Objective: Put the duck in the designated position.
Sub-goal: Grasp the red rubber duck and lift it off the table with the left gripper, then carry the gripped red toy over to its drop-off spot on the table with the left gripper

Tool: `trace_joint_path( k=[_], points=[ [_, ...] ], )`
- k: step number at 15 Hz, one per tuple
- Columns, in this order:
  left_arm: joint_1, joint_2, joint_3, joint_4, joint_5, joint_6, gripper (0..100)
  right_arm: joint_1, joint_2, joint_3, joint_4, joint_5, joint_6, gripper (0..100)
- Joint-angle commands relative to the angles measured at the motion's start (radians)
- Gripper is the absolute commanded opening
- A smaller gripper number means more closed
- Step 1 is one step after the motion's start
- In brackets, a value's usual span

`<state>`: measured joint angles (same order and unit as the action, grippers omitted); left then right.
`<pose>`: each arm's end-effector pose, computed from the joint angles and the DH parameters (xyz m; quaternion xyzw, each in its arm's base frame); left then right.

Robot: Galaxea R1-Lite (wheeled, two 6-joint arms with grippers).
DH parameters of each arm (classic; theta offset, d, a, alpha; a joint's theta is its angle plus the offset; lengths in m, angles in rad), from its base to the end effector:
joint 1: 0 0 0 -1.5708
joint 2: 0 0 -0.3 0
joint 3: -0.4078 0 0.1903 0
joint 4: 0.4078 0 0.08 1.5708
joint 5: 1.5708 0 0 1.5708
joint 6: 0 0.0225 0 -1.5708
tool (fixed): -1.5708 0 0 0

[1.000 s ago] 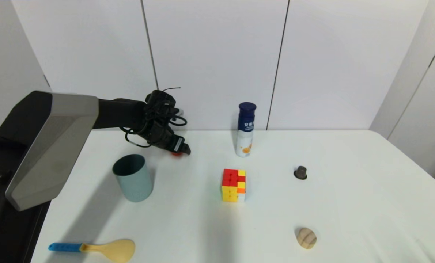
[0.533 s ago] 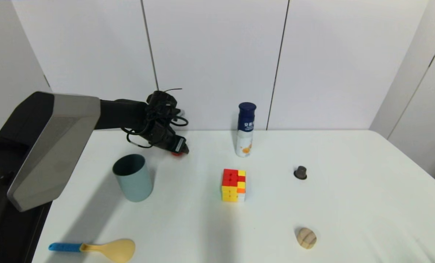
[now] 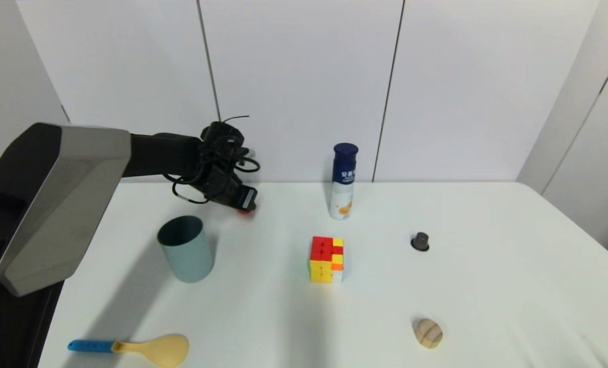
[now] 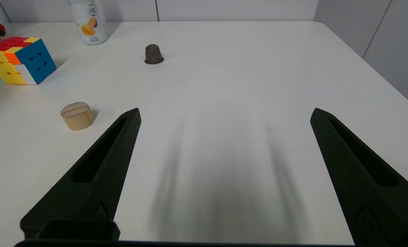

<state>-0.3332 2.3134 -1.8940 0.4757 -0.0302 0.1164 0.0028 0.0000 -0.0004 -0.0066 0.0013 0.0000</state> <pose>0.4319 -0.1502 0.1388 0.1168 0.4176 -0.1875 0.8814 -0.0228 0.0000 0.0763 0.0000 -0.0035 0.0020 1.0000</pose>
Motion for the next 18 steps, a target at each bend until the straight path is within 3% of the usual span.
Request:
trace_joint_path(
  k=[1, 18],
  points=[
    [-0.001, -0.074, -0.005, -0.003, 0.000, 0.002, 0, 0.000, 0.002, 0.000, -0.001, 0.000, 0.000, 100],
    [-0.264, -0.318, -0.060, 0.004, 0.000, -0.063, 0, 0.000, 0.002, 0.000, -0.001, 0.000, 0.000, 100]
  ],
)
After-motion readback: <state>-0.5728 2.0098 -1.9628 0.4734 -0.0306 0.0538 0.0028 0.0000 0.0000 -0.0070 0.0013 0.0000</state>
